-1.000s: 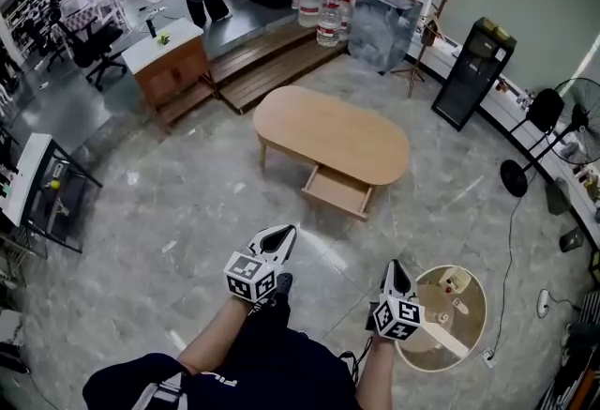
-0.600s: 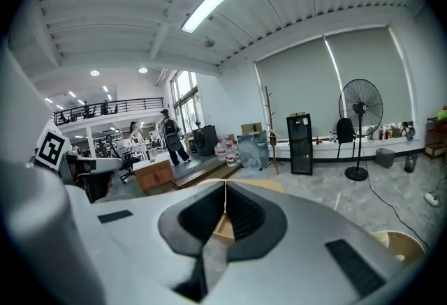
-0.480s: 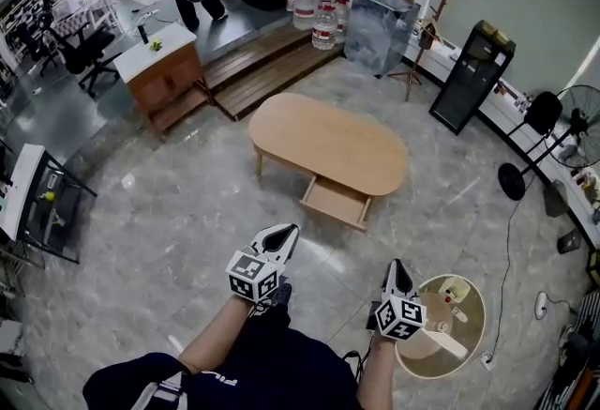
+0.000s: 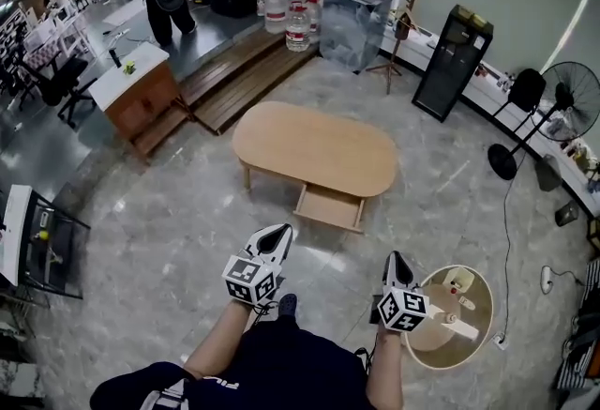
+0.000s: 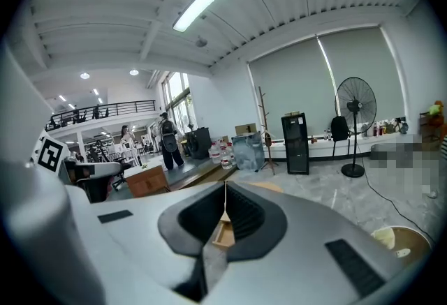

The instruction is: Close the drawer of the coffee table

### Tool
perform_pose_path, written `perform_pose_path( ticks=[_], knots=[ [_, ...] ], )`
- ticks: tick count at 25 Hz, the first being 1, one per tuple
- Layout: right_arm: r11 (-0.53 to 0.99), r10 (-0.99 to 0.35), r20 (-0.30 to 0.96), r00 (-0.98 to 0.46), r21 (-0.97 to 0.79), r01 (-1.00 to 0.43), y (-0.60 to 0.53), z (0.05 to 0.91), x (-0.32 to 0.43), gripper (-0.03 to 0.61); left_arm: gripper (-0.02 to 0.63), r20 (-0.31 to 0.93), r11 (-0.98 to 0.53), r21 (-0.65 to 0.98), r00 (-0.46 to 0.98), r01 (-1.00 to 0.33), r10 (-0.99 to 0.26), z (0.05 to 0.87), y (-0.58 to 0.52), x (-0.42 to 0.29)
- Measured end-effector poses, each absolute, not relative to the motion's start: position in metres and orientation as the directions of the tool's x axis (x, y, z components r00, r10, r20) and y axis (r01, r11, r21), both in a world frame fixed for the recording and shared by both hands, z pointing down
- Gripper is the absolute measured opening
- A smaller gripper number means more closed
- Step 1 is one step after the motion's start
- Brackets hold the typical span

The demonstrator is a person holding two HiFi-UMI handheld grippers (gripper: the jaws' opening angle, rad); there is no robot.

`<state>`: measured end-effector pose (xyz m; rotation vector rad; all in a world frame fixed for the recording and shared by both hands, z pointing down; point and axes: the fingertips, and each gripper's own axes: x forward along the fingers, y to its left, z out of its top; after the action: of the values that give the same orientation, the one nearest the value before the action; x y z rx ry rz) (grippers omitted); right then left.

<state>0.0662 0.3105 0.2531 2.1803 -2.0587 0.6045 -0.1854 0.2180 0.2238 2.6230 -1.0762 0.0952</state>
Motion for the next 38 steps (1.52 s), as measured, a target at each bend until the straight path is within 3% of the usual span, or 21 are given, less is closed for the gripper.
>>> perform_pose_path(
  ticks=[19,38],
  knots=[
    [-0.199,-0.939,0.320,0.127,-0.203,-0.959,0.226,0.250,0.067,0.029,0.026,0.171,-0.748,0.246,0.788,-0.616,-0.592,0.231,0.113,-0.178],
    [-0.092,-0.948,0.319,0.021,-0.210,-0.973,0.172,0.254,0.105,0.029,0.026,0.178,-0.706,0.230,0.742,-0.670,-0.646,0.234,0.083,-0.133]
  ],
)
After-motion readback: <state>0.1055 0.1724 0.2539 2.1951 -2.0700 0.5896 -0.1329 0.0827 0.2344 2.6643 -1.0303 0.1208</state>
